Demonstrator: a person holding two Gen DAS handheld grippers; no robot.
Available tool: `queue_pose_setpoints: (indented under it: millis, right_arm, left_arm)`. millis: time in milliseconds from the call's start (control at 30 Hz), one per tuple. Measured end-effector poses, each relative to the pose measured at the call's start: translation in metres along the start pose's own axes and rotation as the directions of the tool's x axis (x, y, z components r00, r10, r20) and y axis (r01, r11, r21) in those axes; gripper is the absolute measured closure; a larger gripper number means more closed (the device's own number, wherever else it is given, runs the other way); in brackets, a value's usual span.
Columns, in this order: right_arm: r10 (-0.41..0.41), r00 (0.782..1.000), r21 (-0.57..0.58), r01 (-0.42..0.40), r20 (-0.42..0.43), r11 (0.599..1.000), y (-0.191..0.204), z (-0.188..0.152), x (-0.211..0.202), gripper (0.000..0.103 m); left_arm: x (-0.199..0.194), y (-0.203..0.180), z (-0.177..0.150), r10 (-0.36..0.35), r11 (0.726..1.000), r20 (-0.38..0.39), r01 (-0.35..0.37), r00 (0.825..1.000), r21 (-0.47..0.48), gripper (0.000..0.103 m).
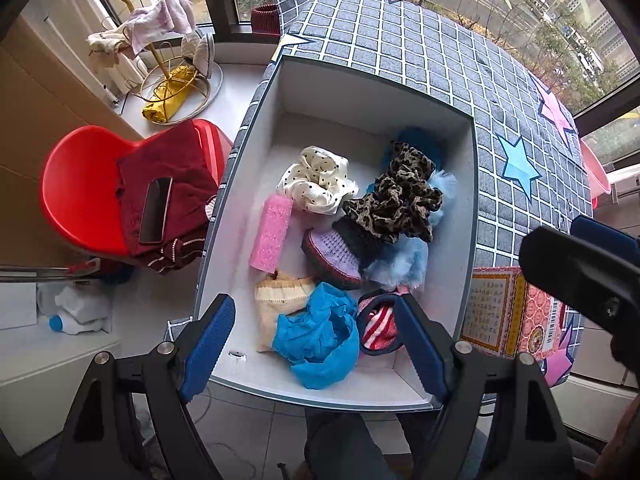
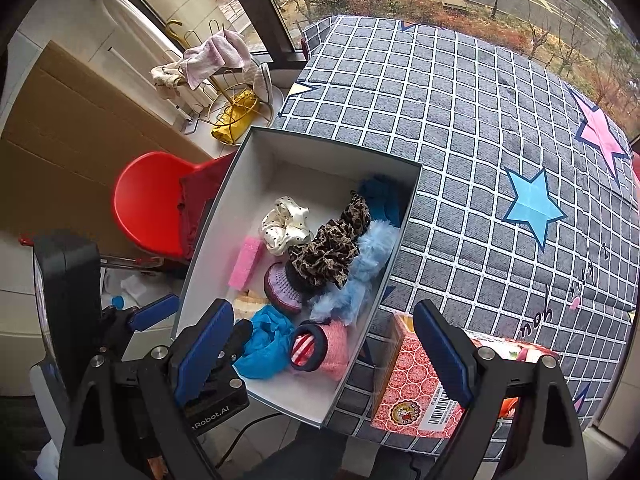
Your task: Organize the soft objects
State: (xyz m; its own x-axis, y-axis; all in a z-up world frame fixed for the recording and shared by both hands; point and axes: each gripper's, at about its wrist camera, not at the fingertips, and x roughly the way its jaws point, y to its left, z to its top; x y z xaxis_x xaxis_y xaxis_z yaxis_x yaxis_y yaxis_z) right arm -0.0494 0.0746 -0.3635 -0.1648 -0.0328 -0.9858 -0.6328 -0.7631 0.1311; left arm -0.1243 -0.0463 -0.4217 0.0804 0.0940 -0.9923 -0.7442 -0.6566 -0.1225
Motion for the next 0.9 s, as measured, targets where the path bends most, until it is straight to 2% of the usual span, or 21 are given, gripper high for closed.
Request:
queue_pose_setpoints:
  millis: [200,433,700,900]
  right_arm:
    - [-0.016,1.000,0.000,0.016,-0.004,1.000,0.001,-0.003,0.000,0.011]
    - [-0.159,0.987,-0.089,0.158,-0.003,0.983,0.011,-0.001,0.004,0.011]
    - [-0.159,0.987,-0.109,0.156,-0.024,0.982,0.012,-0.001,0.012,0.011]
    - [-0.156,0.987,-0.102,0.152,-0.037,0.983,0.009,-0.002,0.017,0.011]
  left_arm:
    - [0.002,-0.002,-0.003,0.012,1.000,-0.004,-0.012,1.000,0.003,0.019]
    - [-0.001,-0.001,-0.004,0.031,1.000,0.002,-0.031,1.000,0.006,0.019]
    - [0.002,0.005,-0.005,0.010,1.000,-0.014,-0.010,1.000,-0.018,0.019]
    - [-0.005,0.005,-0.005,-0.032,0.999,0.028,0.032,0.999,-0.012,0.019]
